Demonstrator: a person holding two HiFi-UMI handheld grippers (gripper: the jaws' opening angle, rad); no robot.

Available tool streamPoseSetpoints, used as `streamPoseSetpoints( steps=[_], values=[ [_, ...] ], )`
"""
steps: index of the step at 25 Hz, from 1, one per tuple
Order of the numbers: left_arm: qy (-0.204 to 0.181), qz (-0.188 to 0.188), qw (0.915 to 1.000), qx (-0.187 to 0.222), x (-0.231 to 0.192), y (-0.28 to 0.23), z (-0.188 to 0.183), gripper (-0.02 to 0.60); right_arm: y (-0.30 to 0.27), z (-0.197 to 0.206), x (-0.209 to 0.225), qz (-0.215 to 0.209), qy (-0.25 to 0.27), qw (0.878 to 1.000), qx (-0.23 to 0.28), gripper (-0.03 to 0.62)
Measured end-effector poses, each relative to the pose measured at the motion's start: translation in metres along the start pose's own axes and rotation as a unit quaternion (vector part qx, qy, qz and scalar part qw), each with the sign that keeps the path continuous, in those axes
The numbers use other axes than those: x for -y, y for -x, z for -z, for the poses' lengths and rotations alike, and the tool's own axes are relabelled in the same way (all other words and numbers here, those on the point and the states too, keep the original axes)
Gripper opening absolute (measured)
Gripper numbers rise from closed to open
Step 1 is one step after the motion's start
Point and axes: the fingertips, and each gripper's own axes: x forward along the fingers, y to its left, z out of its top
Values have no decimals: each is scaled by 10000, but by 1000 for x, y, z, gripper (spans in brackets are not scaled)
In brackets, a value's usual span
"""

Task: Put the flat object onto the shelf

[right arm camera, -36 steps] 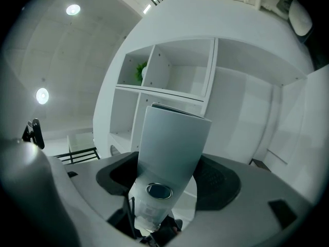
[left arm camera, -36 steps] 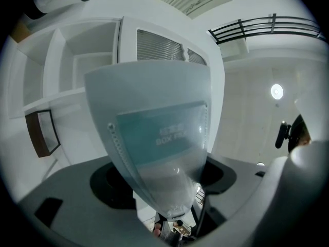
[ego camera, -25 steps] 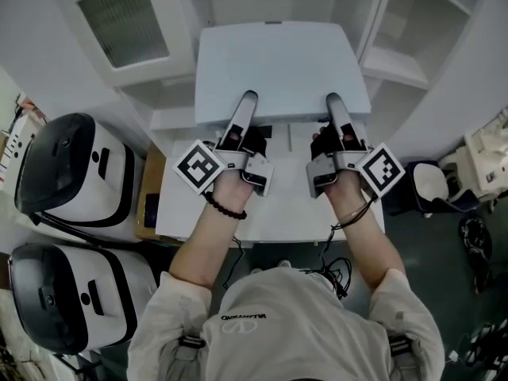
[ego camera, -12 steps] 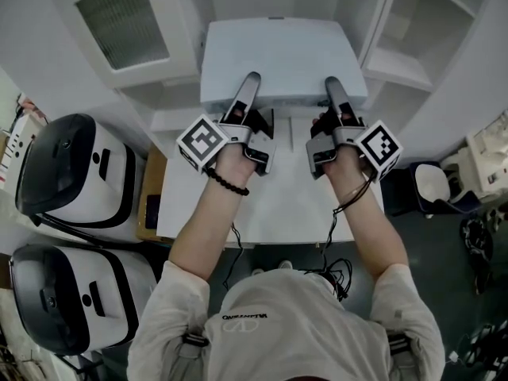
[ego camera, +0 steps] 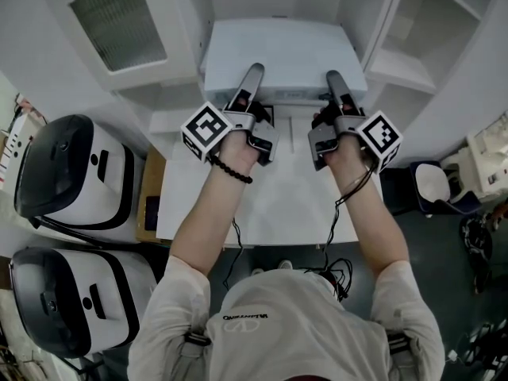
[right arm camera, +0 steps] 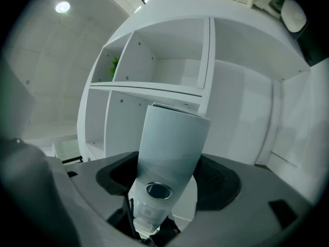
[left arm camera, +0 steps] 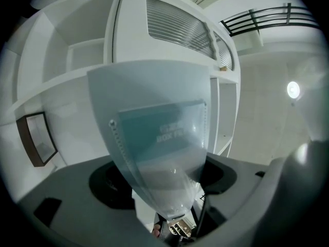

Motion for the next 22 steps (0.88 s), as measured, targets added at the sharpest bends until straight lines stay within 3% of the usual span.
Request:
streamPoseSetpoints(
  steps=[5, 17, 22],
  values=[
    [55, -113, 9999, -4, -17, -33, -10, 342, -34, -13, 15, 130, -71, 9999, -2, 341],
    [93, -122, 9998, 112, -28, -55, -19, 360, -58, -21, 24, 199, -147, 9997, -31, 345],
    [-59, -74, 9999, 51, -23, -54, -17, 401, -60, -21, 18, 111, -111, 9999, -50, 345]
  ],
)
